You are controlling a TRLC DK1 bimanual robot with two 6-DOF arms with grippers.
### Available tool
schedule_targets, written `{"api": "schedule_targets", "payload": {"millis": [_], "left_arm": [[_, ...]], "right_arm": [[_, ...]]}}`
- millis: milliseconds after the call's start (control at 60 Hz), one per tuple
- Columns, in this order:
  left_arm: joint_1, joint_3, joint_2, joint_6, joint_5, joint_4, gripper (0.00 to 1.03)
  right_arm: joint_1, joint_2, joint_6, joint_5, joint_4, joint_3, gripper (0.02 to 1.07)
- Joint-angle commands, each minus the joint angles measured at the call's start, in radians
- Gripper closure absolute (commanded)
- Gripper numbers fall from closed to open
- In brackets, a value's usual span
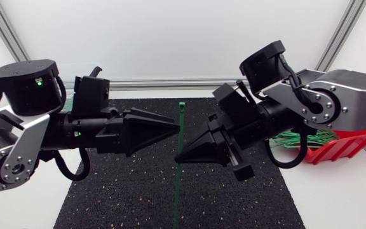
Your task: Take a green cable tie from the red box, thread the tail through the head to close it, then place it in the transparent bin on the left.
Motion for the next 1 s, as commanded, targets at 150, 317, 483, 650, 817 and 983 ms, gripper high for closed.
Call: {"api": "schedule_targets", "payload": {"millis": [150, 317, 483, 650, 817, 983], "left_arm": [[0.013, -0.016, -0.028, 0.130, 0.016, -0.018, 0.30], [0.014, -0.014, -0.020, 0.155, 0.014, -0.018, 0.30], [0.014, -0.019, 0.009, 0.178, 0.014, -0.009, 0.30], [0.010, -0.032, 0.036, 0.195, 0.013, 0.008, 0.30], [0.008, -0.037, 0.052, 0.204, 0.011, 0.019, 0.30], [0.006, -0.028, 0.064, 0.202, 0.001, 0.022, 0.30]], "right_arm": [[-0.007, 0.046, 0.014, -0.006, -0.013, -0.008, 1.01], [-0.010, 0.089, 0.013, -0.025, -0.025, 0.006, 1.01], [-0.013, 0.121, 0.011, -0.054, -0.042, 0.025, 1.01], [-0.021, 0.147, 0.010, -0.082, -0.062, 0.047, 1.01], [-0.023, 0.163, 0.010, -0.092, -0.066, 0.055, 1.01], [-0.023, 0.170, 0.007, -0.100, -0.068, 0.058, 1.01]]}}
